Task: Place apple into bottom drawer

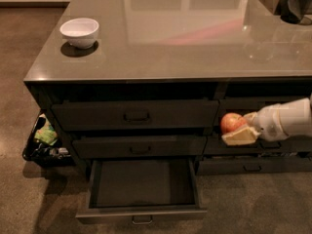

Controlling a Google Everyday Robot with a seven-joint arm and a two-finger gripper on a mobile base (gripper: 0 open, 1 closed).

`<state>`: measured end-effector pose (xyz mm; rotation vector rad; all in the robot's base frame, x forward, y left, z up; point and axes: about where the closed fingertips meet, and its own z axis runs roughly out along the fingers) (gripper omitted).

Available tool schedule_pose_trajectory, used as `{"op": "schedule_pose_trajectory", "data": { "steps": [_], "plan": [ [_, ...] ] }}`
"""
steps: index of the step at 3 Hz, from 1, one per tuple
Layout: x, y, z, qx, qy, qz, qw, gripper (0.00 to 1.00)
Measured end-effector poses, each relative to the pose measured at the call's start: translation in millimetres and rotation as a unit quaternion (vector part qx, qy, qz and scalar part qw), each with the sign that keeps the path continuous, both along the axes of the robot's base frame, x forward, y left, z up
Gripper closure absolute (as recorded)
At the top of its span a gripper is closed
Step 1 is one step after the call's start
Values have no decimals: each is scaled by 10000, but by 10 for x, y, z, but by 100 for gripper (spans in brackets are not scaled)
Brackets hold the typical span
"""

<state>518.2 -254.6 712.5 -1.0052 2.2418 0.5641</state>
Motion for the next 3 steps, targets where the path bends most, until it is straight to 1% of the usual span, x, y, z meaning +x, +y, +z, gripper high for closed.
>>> {"op": "schedule_pose_trajectory", "data": {
  "steps": [1,2,3],
  "plan": [
    [-97,73,-559,268,307,-171,9990,100],
    [-220,215,-992,436,544,-187,9974,100],
    [-322,408,-1275,580,797,-2,9951,100]
  ]
}}
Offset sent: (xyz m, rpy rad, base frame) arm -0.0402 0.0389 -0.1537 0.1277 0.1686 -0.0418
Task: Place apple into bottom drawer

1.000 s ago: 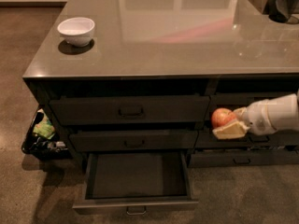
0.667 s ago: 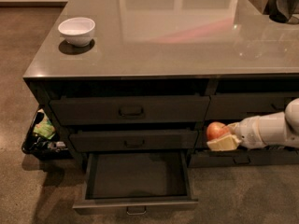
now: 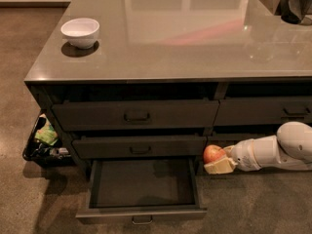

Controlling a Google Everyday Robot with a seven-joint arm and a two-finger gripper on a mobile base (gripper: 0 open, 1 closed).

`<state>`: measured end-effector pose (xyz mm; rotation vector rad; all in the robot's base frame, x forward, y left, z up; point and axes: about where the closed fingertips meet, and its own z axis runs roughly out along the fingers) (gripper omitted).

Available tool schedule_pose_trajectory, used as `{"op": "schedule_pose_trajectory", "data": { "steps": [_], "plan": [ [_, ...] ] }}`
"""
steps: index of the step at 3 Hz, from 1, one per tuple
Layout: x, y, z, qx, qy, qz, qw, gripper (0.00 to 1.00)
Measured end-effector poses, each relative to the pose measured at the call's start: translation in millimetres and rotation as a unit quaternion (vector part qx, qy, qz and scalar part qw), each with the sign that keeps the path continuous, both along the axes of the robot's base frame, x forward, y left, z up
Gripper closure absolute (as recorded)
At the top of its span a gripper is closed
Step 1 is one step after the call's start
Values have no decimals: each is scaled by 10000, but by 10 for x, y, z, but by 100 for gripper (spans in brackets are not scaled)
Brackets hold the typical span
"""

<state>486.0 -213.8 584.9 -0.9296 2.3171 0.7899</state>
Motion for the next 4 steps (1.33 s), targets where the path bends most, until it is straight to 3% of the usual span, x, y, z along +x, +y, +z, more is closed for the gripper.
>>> {"op": "schedule_pose_trajectory", "data": {
  "steps": [1,2,3,4],
  "plan": [
    [0,0,0,0,0,0,10000,100],
    [-1,81,-314,140,114,-78,9998,100],
    [-25,291,-962,472,217,-297,9982,100],
    [-28,412,-1338,670,265,-483,9962,100]
  ]
}}
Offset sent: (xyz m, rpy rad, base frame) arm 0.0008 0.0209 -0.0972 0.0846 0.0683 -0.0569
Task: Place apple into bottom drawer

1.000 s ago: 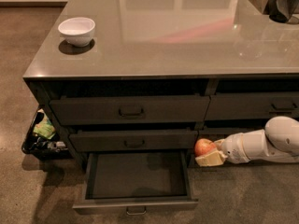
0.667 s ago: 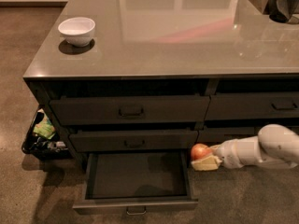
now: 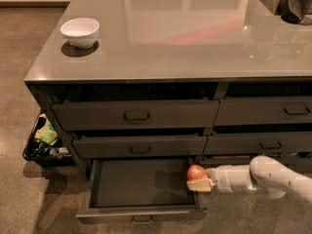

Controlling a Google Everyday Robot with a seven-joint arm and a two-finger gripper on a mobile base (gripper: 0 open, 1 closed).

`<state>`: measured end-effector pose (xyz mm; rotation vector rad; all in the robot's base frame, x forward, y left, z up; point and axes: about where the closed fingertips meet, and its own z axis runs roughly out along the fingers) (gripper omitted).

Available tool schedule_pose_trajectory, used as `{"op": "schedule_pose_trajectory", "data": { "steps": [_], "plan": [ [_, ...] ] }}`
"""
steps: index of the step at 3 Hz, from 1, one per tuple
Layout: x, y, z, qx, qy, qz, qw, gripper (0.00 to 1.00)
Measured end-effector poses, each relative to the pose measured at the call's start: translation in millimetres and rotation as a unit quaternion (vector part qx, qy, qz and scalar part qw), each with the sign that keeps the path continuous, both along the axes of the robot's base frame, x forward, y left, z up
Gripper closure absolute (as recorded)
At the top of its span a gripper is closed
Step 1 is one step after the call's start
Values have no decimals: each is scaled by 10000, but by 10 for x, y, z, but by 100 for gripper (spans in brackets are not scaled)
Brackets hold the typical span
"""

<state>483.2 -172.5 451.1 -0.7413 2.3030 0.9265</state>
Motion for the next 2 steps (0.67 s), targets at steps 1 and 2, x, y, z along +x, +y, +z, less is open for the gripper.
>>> {"op": "schedule_pose_trajectory", "data": {
  "steps": [1,2],
  "plan": [
    [-6,142,-368,54,249,-209,9995,100],
    [105,322,-734,65,614,-395,9973,100]
  ]
}}
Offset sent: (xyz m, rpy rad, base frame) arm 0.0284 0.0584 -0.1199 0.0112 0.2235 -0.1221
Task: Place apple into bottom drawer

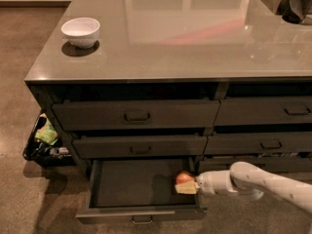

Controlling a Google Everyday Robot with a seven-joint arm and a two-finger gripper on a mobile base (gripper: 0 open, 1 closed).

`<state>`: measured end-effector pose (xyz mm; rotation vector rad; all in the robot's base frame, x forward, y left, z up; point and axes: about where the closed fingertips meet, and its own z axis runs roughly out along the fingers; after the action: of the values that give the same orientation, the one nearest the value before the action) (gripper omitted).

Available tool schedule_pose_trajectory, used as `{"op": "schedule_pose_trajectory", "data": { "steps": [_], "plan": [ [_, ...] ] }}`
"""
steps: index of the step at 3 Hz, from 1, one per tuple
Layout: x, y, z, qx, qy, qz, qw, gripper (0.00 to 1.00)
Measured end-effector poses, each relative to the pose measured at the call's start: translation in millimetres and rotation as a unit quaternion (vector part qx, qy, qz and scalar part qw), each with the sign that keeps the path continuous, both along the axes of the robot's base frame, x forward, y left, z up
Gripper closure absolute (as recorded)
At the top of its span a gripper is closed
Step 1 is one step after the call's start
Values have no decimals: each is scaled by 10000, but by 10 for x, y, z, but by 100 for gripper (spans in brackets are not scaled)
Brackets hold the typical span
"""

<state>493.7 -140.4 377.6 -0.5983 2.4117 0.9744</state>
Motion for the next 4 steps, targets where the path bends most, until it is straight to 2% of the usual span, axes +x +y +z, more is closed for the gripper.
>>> {"op": "schedule_pose_trajectory", "data": {
  "steps": [1,3,4],
  "plan": [
    [97,217,-265,84,278,-28,9996,100],
    [144,267,-339,206,179,91,9996,100],
    [300,417,-494,327,9,193,9993,100]
  ]
}}
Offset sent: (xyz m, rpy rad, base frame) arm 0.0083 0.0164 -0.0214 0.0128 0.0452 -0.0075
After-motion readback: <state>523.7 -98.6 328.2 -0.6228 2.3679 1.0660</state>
